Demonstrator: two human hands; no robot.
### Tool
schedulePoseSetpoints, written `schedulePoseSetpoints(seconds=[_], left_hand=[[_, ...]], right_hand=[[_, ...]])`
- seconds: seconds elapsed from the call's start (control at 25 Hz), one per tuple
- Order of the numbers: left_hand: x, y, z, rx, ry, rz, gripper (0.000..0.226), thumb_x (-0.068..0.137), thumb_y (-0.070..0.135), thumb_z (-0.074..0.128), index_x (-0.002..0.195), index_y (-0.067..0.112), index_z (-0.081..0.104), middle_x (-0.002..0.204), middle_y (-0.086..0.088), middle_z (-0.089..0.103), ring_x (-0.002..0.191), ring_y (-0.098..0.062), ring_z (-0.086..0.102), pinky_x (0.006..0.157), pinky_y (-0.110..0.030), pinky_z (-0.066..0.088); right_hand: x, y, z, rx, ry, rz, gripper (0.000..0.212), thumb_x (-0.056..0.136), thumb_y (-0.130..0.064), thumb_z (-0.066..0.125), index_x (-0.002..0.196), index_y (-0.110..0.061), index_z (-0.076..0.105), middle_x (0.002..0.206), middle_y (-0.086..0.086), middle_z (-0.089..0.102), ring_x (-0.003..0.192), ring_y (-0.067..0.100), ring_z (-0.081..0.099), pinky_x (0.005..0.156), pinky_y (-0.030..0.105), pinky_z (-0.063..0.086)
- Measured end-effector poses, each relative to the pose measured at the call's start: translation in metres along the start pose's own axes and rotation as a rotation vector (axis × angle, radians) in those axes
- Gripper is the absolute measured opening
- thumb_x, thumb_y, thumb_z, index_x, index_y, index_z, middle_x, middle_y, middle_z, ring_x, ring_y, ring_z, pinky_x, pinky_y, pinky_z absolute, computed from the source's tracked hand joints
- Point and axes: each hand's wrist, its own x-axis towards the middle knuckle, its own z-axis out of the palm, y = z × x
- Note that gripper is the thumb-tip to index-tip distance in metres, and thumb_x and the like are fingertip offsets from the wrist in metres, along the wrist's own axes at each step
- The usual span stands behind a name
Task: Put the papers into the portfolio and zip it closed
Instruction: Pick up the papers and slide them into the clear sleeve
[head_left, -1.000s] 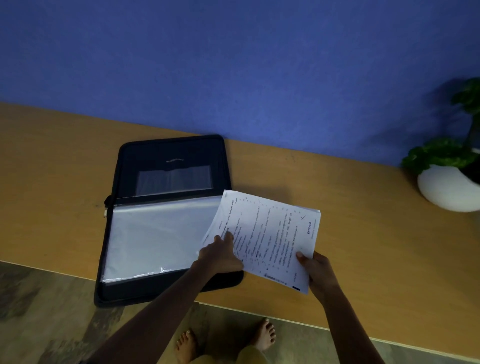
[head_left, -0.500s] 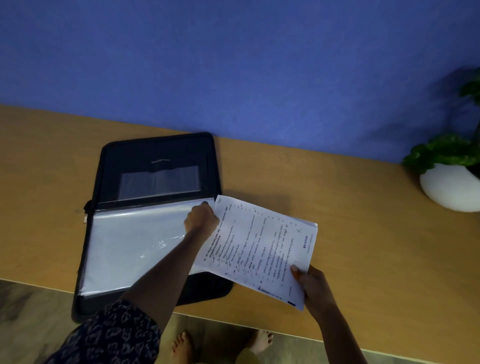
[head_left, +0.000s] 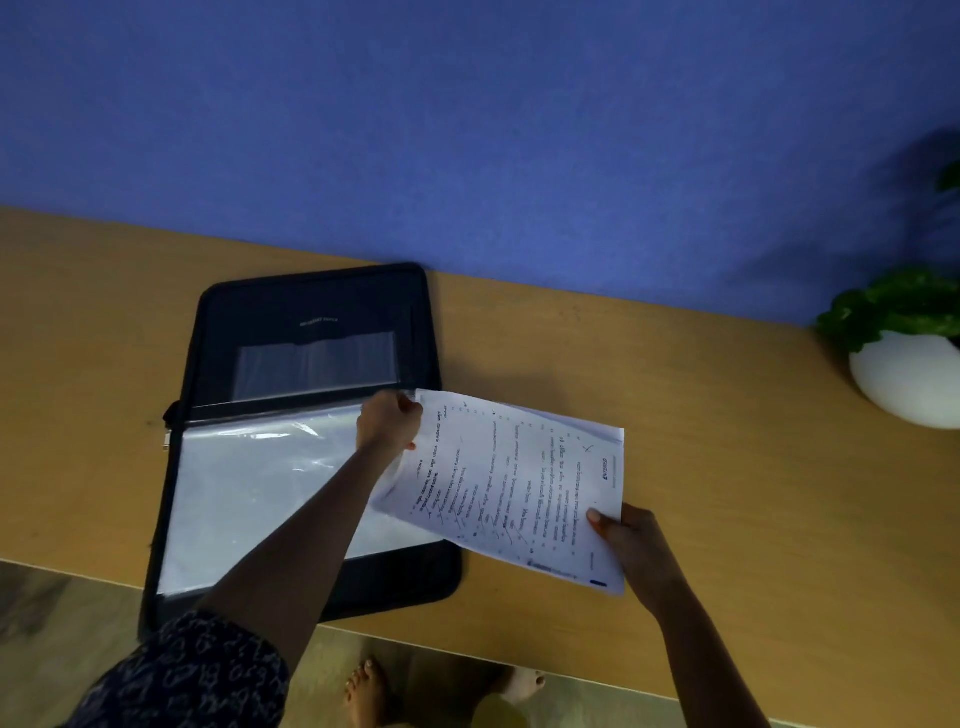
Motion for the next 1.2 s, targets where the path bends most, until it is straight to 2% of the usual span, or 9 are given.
schedulePoseSetpoints(seconds=[0.16,0.28,0.48,0.6,0.68,0.76,0.92,1.04,1.2], left_hand=[[0.009,0.008,-0.010,-0.063,0.012,0.047,0.023,0.091,0.011,0.048,0.070,0.013,0.056,0.074,-0.016,0.067,0.066,-0.030,0.070,0.067,-0.048,0.062],[0.008,0.007,-0.012,0.019,0.007,0.117,0.017,0.092,0.013,0.048,0.084,0.006,0.061,0.074,-0.013,0.067,0.063,-0.028,0.069,0.061,-0.044,0.062],[-0.007,-0.006,-0.006,0.200,0.030,0.225,0.015,0.092,0.018,0.052,0.098,0.008,0.062,0.090,-0.012,0.070,0.080,-0.029,0.067,0.072,-0.043,0.058],[-0.017,-0.011,-0.002,0.239,0.069,0.253,0.015,0.093,0.021,0.055,0.099,0.009,0.060,0.093,-0.011,0.069,0.082,-0.026,0.066,0.067,-0.035,0.053],[-0.024,-0.017,-0.002,0.261,0.085,0.239,0.021,0.091,0.029,0.060,0.103,0.012,0.057,0.099,-0.007,0.068,0.085,-0.025,0.066,0.069,-0.034,0.052],[-0.032,-0.027,-0.003,0.323,0.074,0.220,0.030,0.089,0.035,0.063,0.109,0.014,0.055,0.105,-0.005,0.066,0.091,-0.027,0.067,0.077,-0.040,0.057],[-0.040,-0.037,-0.001,0.515,0.069,0.313,0.034,0.088,0.036,0.062,0.116,0.019,0.052,0.109,-0.007,0.063,0.089,-0.027,0.068,0.074,-0.039,0.058],[-0.043,-0.035,0.003,0.550,0.011,0.175,0.052,0.084,0.047,0.063,0.121,0.014,0.049,0.109,-0.007,0.062,0.095,-0.029,0.067,0.077,-0.039,0.054],[-0.060,-0.049,0.005,0.565,-0.090,0.067,0.049,0.079,0.057,0.066,0.101,0.013,0.059,0.099,-0.003,0.069,0.088,-0.026,0.067,0.071,-0.032,0.052]], right_hand=[[0.012,-0.021,-0.008,-0.068,-0.059,-0.031,0.019,0.093,-0.006,0.059,0.109,-0.004,0.070,0.089,-0.005,0.077,0.080,0.013,0.074,0.064,0.024,0.058],[0.020,-0.035,-0.011,-0.080,-0.121,-0.019,0.020,0.093,-0.006,0.059,0.110,-0.004,0.070,0.093,-0.002,0.077,0.082,0.014,0.074,0.064,0.023,0.057],[0.032,-0.042,-0.007,-0.044,-0.152,0.077,0.025,0.093,-0.003,0.058,0.117,0.001,0.065,0.111,0.017,0.072,0.101,0.033,0.069,0.090,0.050,0.055],[0.034,-0.040,-0.002,0.003,-0.159,0.142,0.025,0.093,0.000,0.056,0.116,-0.003,0.064,0.109,0.015,0.072,0.097,0.032,0.069,0.079,0.045,0.057],[0.033,-0.036,0.000,0.051,-0.156,0.168,0.026,0.093,0.003,0.055,0.115,-0.007,0.064,0.110,0.015,0.071,0.096,0.031,0.069,0.074,0.042,0.056],[0.033,-0.032,0.001,0.056,-0.147,0.188,0.030,0.093,0.003,0.054,0.120,-0.009,0.060,0.114,0.015,0.069,0.101,0.033,0.067,0.081,0.047,0.055],[0.032,-0.028,-0.001,0.056,-0.146,0.189,0.035,0.094,0.002,0.053,0.127,-0.011,0.057,0.119,0.015,0.068,0.108,0.035,0.064,0.094,0.054,0.051],[0.031,-0.029,0.000,0.038,-0.142,0.175,0.035,0.094,0.002,0.053,0.126,-0.012,0.057,0.118,0.013,0.068,0.106,0.034,0.065,0.094,0.055,0.051],[0.030,-0.026,-0.001,0.032,-0.134,0.176,0.032,0.094,0.001,0.054,0.122,-0.015,0.059,0.116,0.012,0.070,0.104,0.034,0.066,0.093,0.056,0.052]])
